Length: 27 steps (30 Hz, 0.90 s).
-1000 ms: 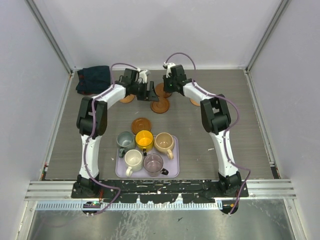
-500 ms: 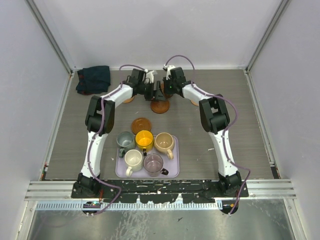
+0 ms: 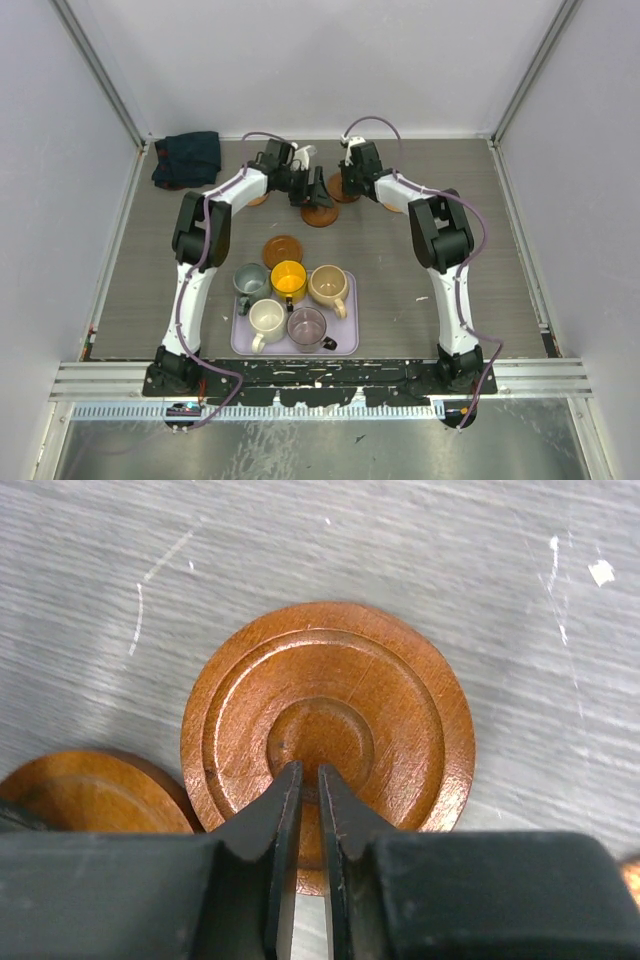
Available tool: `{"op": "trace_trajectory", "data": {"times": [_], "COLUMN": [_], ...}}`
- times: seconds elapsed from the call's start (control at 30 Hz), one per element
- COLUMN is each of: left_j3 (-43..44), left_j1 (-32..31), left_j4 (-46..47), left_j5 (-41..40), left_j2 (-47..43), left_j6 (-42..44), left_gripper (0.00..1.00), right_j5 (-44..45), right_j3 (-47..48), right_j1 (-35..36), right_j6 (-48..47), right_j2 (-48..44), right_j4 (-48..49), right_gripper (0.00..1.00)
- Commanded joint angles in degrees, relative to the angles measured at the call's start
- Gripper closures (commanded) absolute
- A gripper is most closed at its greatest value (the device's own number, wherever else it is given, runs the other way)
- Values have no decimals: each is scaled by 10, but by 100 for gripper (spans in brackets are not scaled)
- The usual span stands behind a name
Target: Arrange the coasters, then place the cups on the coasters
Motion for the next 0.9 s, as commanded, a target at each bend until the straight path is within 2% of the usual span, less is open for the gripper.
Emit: {"op": "trace_trajectory", "data": {"times": [0.0,0.23,0.33,0.87], "left_j3": [31,94,111,131], "left_j1": [3,12,18,45], "left_j4": [-51,-78,-79,-98], "left_j5": [-68,-129,-130,-154], "left_j2": [-7,16,24,34], "left_j6": [16,16,12,28], "left_gripper": [27,27,27,27], "right_j5": [39,39,32,23], "right_j3": [-56,-113,-119,-90], "right_j1": [-5,-4,-4,11], "right_j6": [9,21,22,34], "right_j2": [-41,-79,-83,-80], "right_j4": [-53,-50,-49,-55], "right_gripper": [82,82,82,82]}}
